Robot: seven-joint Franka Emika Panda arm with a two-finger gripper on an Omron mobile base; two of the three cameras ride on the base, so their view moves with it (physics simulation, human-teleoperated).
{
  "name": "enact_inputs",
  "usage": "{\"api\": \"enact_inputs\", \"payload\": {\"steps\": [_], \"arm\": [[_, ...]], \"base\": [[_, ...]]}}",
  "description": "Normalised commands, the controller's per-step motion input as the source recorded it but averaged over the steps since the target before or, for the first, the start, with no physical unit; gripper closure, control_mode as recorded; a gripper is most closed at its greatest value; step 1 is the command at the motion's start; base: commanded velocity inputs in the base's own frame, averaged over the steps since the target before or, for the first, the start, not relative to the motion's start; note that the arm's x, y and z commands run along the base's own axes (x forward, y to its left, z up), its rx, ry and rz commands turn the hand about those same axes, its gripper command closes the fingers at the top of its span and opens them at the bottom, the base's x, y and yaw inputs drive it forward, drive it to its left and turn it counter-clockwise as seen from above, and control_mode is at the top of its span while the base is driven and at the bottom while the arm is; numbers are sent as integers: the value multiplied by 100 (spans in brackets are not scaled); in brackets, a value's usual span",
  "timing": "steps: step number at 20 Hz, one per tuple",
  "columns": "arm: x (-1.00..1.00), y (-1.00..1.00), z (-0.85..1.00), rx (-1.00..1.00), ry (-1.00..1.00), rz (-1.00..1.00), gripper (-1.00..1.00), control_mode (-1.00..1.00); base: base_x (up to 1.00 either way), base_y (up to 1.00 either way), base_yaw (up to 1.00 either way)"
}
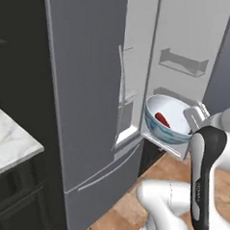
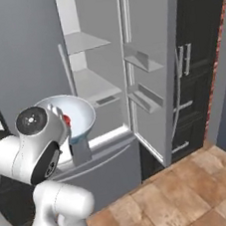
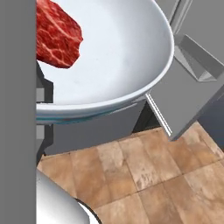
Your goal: Place one of the steaks on the plate and the other in the bowl. Then place the bowl in the fridge.
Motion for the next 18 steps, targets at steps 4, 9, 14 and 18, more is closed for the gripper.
{"api": "enact_inputs", "payload": {"steps": [4, 9, 14, 18], "arm": [[0, 0, 0, 0, 0, 0, 100, 100], [0, 0, 0, 0, 0, 0, 100, 100], [0, 0, 0, 0, 0, 0, 100, 100], [0, 0, 0, 0, 0, 0, 100, 100]], "base": [[100, 16, -27], [99, -8, -11], [82, -3, 0], [72, 8, 1]]}}
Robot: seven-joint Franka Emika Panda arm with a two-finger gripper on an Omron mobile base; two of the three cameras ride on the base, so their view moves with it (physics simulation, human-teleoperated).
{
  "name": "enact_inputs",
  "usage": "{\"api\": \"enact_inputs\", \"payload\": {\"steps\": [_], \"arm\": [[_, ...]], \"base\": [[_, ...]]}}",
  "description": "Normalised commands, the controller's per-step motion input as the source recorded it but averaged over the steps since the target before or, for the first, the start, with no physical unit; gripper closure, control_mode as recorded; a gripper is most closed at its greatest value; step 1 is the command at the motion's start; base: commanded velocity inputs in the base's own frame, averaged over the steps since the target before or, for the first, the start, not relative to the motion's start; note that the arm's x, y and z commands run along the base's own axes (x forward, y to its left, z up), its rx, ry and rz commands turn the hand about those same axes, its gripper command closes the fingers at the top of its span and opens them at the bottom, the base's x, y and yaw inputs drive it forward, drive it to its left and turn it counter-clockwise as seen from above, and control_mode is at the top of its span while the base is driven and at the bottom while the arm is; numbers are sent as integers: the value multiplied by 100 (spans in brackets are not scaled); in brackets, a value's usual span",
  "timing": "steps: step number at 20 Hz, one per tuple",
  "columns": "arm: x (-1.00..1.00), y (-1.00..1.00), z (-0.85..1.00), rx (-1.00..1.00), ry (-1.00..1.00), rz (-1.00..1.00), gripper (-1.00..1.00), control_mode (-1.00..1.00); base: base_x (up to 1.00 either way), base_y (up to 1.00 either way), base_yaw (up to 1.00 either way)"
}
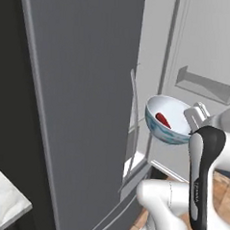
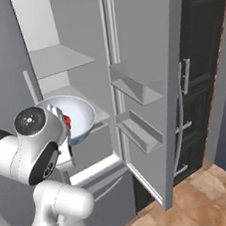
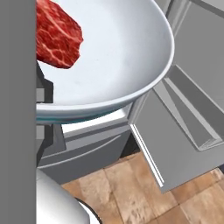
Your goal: Place one of the steaks on the plate and the other in the bowl. Then place the bowl in the fridge.
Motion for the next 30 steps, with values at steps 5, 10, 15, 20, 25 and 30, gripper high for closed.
{"api": "enact_inputs", "payload": {"steps": [5, 10, 15, 20, 25, 30], "arm": [[0, 0, 0, 0, 0, 0, 100, 100], [0, 0, 0, 0, 0, 0, 100, 100], [0, 0, 0, 0, 0, 0, 100, 100], [0, 0, 0, 0, 0, 0, 100, 100], [0, 0, 0, 0, 0, 0, 100, 100], [0, 0, 0, 0, 0, 0, 100, 100]], "base": [[63, -32, 24], [8, -53, 29], [-48, -95, 6], [42, 16, 0], [97, 11, 0], [88, -1, 4]]}}
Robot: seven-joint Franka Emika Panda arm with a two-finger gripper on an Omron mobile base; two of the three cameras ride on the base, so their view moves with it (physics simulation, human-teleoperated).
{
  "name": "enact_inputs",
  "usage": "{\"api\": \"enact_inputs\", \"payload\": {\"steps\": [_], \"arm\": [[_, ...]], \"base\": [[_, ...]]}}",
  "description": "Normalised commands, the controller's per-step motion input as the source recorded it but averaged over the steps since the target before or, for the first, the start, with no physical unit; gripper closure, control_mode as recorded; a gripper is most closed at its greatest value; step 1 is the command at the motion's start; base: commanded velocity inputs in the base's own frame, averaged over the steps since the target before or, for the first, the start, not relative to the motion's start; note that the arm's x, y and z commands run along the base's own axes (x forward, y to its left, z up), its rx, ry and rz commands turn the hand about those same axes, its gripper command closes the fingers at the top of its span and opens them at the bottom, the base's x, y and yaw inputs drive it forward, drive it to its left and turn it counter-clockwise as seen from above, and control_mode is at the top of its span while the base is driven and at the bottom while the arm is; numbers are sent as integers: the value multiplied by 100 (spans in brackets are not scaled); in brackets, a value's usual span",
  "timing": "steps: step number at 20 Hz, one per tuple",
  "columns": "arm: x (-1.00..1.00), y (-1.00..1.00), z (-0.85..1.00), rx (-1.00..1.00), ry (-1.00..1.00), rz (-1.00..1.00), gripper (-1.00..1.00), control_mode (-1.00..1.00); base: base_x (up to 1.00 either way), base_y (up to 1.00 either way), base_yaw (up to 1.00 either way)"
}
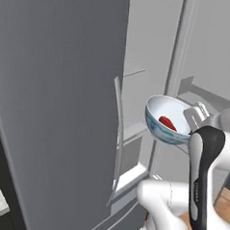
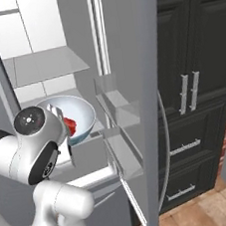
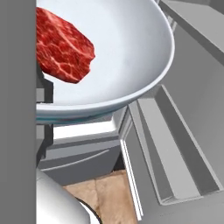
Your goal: Place one of the steaks on the plate and the other in the bowl. Then place the bowl in the fridge.
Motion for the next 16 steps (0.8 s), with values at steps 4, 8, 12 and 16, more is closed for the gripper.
{"api": "enact_inputs", "payload": {"steps": [4, 8, 12, 16], "arm": [[0, 0, 0, 0, 0, 0, 100, 100], [0, 0, 0, 0, 0, 0, 100, 100], [23, 0, 0, -7, -4, 5, 100, -100], [2, -2, 23, 0, -11, 1, 100, -100]], "base": [[16, 0, 25], [0, 0, 27], [6, 0, 2], [0, 0, 0]]}}
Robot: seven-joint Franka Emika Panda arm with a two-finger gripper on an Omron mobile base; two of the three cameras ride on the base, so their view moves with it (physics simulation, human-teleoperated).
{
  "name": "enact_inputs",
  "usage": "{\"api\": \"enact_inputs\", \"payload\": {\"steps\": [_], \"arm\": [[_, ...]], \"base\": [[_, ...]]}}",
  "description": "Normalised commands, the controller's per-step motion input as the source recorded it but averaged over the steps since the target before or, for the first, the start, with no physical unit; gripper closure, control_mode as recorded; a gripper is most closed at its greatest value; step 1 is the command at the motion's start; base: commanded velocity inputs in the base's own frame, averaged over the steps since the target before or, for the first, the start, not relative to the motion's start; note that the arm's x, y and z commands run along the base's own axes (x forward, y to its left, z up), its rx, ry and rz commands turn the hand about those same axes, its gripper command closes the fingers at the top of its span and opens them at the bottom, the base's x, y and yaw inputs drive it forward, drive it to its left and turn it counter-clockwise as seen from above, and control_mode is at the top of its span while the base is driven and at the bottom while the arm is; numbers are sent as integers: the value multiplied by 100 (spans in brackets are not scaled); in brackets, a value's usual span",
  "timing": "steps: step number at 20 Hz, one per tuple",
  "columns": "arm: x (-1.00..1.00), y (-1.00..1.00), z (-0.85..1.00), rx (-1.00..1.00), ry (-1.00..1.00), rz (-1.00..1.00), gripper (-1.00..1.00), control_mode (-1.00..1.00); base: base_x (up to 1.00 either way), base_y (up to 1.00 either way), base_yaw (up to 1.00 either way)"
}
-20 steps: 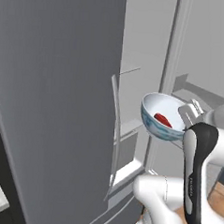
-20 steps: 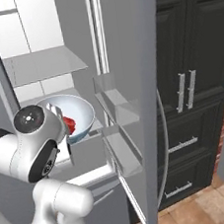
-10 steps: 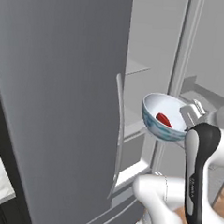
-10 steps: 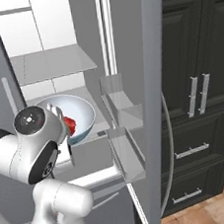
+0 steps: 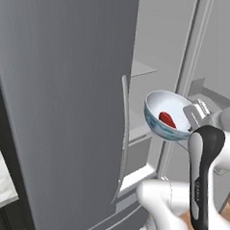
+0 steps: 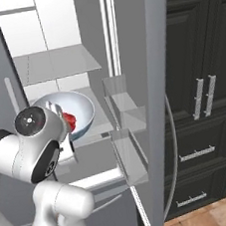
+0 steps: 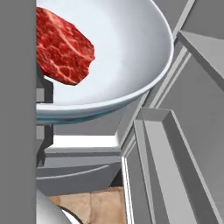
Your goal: Place one of the steaks on the plate and the other in the bowl. Then place the bowl in the fridge.
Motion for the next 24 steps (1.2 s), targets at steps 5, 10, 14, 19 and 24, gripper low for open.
{"api": "enact_inputs", "payload": {"steps": [5, 10, 14, 19, 24], "arm": [[21, 6, 58, -2, -7, 5, 100, -100], [40, 0, 59, 0, 0, 10, 100, -100], [38, 1, 47, 0, 0, 4, 100, -100], [56, 9, 33, -4, -3, 0, 100, -100], [58, 17, 36, -7, -1, 2, 100, -100]], "base": [[0, 0, 0], [0, 0, 0], [0, 0, 0], [0, 0, 0], [0, 0, 0]]}}
